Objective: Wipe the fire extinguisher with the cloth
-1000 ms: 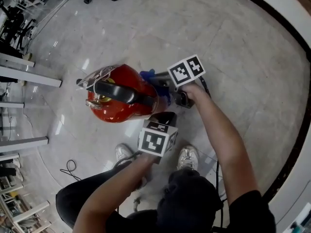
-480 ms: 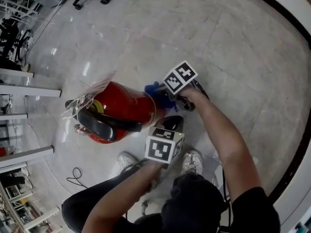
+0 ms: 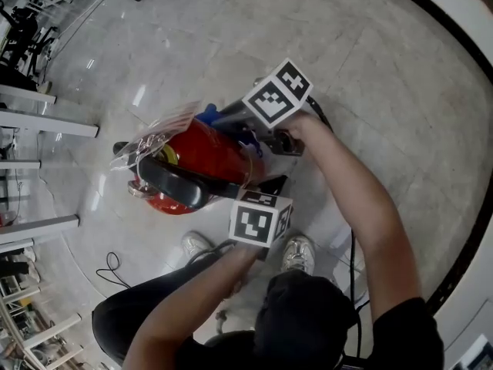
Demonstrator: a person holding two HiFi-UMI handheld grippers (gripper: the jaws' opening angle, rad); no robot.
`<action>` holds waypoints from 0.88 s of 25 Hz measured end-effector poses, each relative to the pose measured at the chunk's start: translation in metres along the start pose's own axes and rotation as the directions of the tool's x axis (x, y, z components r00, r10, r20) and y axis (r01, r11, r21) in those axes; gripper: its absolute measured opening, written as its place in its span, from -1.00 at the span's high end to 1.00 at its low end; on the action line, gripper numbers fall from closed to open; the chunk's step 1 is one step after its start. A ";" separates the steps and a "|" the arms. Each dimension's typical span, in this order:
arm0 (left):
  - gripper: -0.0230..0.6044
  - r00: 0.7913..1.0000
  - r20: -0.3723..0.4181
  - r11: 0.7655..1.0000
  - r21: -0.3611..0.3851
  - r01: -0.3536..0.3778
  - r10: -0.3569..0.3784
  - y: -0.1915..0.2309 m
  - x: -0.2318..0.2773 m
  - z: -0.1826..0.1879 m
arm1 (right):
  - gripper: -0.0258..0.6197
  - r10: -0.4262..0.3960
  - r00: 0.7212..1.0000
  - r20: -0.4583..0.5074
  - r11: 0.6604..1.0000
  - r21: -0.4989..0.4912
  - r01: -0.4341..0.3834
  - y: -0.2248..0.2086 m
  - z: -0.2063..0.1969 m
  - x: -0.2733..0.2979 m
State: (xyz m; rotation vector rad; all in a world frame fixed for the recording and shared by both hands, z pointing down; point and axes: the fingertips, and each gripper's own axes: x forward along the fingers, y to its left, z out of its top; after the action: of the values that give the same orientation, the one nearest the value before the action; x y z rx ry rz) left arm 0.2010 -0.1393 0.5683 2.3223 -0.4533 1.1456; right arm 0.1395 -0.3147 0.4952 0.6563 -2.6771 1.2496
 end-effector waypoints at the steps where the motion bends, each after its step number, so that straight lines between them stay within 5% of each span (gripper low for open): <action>1: 0.91 1.000 0.002 1.000 0.003 0.009 -0.009 -0.003 -0.002 0.002 | 0.62 0.012 1.000 0.010 1.000 -0.016 -0.012 0.009 0.009 -0.002; 10: 0.91 1.000 0.022 0.996 0.091 -0.011 0.009 -0.017 -0.025 0.010 | 0.62 0.030 0.994 0.109 0.995 -0.096 -0.019 0.061 0.054 -0.046; 22: 0.91 0.996 0.061 0.987 0.144 -0.076 0.068 -0.018 -0.072 0.006 | 0.62 -0.054 0.971 0.231 0.998 -0.004 0.056 0.096 0.011 -0.095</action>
State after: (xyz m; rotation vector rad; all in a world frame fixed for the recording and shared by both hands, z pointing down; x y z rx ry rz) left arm 0.1713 -0.1230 0.5023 2.4880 -0.4919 1.1857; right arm 0.1846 -0.2371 0.3936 0.9216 -2.8231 1.2121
